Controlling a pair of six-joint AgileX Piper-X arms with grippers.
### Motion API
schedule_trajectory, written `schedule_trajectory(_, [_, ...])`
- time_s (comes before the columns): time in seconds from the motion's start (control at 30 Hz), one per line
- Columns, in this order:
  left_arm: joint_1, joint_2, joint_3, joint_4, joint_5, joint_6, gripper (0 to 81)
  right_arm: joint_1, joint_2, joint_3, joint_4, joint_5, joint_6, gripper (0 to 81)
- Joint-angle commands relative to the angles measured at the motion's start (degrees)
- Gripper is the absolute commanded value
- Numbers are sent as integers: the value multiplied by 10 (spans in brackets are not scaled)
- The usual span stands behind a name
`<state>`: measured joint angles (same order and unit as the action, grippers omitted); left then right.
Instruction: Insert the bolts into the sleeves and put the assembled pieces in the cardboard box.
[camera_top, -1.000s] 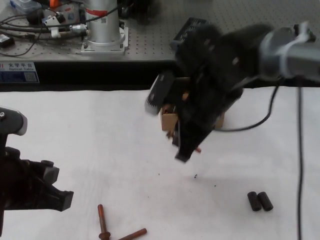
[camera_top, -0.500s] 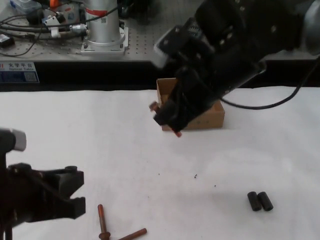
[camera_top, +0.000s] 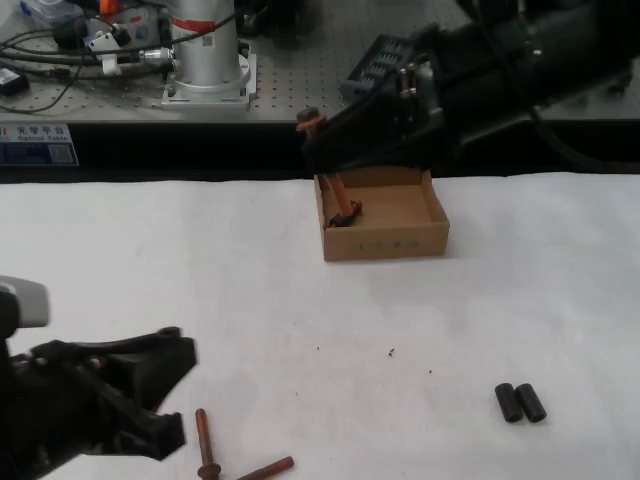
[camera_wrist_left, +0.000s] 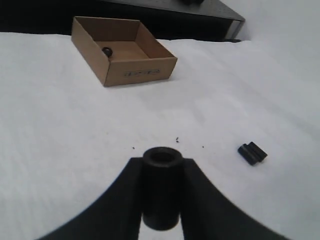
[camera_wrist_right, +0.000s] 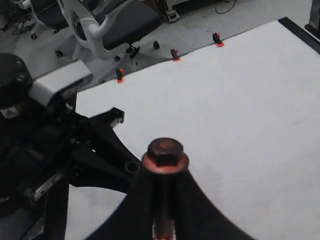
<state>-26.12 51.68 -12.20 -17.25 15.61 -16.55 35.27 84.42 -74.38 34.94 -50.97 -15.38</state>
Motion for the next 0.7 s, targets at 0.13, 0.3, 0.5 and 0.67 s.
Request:
schedule_trajectory(0.13, [-62,97,-1,-134,13,-43,114,-6,-53,75,-130,-30,67,43])
schedule_trajectory(0.3, [-95,161,-1,-216,26,-70,114,-12,-81,142,-224,-37,134,43])
schedule_trajectory(0.5, [-112,187,-4,-270,49,-76,114,-22,-97,194,-279,-39,160,43])
schedule_trajectory(0.67, [-114,187,-4,-279,78,-76,114,-21,-108,226,-316,-39,177,43])
